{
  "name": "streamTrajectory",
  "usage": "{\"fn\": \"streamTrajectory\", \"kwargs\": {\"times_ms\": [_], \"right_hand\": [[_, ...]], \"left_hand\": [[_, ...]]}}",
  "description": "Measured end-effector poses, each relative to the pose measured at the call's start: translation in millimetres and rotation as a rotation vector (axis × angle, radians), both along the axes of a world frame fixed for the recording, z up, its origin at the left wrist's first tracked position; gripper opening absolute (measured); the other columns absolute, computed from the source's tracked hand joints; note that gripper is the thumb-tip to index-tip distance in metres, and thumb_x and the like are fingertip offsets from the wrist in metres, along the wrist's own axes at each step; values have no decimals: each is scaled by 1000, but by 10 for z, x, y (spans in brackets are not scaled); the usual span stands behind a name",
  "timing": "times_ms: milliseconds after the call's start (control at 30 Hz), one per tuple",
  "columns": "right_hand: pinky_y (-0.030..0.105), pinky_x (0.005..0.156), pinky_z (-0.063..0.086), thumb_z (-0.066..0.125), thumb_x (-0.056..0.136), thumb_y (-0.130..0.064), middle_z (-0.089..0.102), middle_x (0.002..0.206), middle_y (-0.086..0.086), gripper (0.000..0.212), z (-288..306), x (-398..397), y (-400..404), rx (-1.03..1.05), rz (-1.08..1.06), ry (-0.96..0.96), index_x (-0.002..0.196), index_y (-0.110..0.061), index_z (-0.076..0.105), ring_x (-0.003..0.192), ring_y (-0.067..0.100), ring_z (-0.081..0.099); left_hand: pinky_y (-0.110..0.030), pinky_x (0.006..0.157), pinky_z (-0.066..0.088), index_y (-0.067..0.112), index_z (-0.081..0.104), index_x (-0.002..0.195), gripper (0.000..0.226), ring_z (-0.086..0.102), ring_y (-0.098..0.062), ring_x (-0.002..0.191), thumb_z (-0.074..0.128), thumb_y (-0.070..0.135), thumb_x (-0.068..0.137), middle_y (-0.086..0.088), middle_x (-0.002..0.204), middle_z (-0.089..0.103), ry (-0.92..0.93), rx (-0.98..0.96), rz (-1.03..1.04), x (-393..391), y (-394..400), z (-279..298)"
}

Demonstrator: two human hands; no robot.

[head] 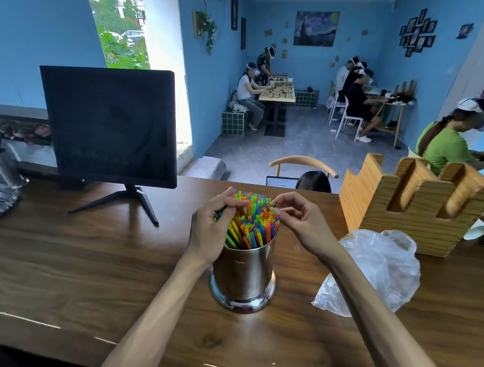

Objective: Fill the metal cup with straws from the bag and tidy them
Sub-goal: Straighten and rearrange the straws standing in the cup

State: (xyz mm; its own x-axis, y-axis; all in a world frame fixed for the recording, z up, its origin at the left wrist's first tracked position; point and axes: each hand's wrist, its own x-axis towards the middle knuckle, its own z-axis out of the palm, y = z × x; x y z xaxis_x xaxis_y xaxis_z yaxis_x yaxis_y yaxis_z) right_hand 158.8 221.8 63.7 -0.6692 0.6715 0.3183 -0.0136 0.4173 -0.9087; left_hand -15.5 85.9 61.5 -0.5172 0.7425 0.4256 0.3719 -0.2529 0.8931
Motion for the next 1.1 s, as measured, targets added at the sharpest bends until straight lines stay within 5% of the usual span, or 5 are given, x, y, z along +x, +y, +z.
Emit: {"fn": "streamTrajectory", "kwargs": {"times_ms": [433, 633, 767, 933, 1100], "right_hand": [[13, 71, 57, 76, 89, -19, 70, 93, -18, 16, 210, 32, 0, 352, -150, -179, 93, -33, 69, 90, -5, 68], [18, 75, 60, 77, 90, -22, 76, 100, -9, 26, 282, 37, -39, 411, -231, -185, 116, -23, 76, 84, -2, 71], [26, 77, 63, 81, 86, -23, 78, 96, -7, 23, 348, 68, -68, 390, -299, -145, 109, -23, 77, 82, 1, 72], [31, 78, 62, 80, 86, -13, 76, 88, -11, 21, 728, 144, -102, 329, -284, 3, 95, -32, 74, 81, 6, 73], [34, 78, 60, 77, 90, -15, 76, 91, -8, 18, 1199, 113, -262, 365, -181, 220, 98, -31, 73, 86, 18, 72]], "left_hand": [[-33, 106, 49, 51, 76, 95, 42, 51, -10, 136, 54, 16, 104, 4, 150, 54, 6, -17, -5, 0, -19, 1], [-38, 107, 50, 51, 75, 98, 37, 51, -9, 137, 55, 20, 104, 5, 150, 55, 25, -28, -9, -18, -15, -12], [-29, 105, 48, 52, 75, 98, 37, 51, -6, 136, 57, 20, 103, 8, 149, 56, 17, -48, -38, -23, -19, 26], [-18, 89, 55, 38, 67, 117, 35, 65, -4, 116, 73, 12, 94, 14, 121, 69, 65, 33, -58, -31, -82, 173], [-7, 86, 39, 36, 74, 110, 20, 59, -5, 102, 74, 37, 90, 9, 99, 68, 281, 82, 44, 125, -55, 511]]}}
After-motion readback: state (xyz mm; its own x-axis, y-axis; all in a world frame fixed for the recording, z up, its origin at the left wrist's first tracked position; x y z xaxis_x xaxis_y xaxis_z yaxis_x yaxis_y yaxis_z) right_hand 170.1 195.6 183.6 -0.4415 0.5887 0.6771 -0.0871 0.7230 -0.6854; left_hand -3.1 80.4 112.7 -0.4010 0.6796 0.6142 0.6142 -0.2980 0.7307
